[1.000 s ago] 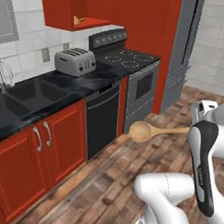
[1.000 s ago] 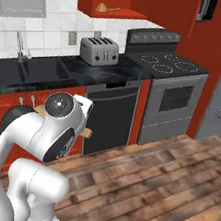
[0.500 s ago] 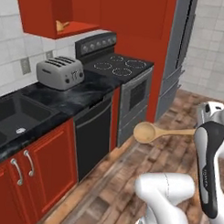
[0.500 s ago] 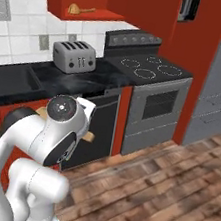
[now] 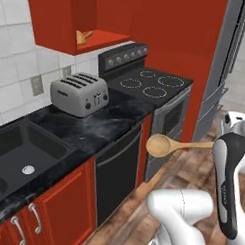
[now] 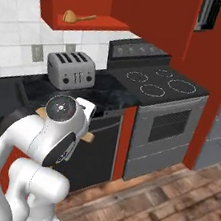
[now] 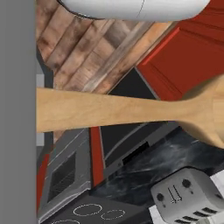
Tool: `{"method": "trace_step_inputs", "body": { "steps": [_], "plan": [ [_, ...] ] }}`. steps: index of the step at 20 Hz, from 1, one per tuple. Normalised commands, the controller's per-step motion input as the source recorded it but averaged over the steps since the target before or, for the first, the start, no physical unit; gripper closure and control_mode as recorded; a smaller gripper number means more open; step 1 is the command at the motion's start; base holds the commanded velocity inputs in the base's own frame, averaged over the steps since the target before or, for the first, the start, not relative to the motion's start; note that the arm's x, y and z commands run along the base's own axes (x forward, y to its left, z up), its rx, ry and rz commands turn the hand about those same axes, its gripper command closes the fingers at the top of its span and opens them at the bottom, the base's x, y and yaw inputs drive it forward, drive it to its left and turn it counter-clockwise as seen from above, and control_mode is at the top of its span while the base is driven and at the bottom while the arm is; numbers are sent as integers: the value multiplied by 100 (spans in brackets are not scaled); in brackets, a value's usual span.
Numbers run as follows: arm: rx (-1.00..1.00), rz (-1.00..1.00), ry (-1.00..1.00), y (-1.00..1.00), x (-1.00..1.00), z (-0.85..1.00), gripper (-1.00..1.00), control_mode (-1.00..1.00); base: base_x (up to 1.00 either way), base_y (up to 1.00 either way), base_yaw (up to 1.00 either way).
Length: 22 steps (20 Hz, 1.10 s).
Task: Organize the utensils by type. Pick up the wooden spoons from the counter and place them in the open cabinet. Then pick up the metallic utensils from the counter and place them in the open drawer.
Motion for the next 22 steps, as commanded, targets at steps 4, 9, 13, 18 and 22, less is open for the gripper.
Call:
{"method": "trace_step_inputs", "body": {
  "steps": [4, 9, 13, 18, 22],
  "plan": [
    [0, 0, 0, 0, 0, 0, 100, 100, 96, -16, 35],
    [0, 0, 0, 0, 0, 0, 100, 100, 86, -23, 43],
    [0, 0, 0, 0, 0, 0, 100, 100, 77, -40, 35],
    [0, 0, 0, 0, 0, 0, 100, 100, 60, -56, 22],
    [0, 0, 0, 0, 0, 0, 100, 100, 66, -40, 39]
  ]
}}
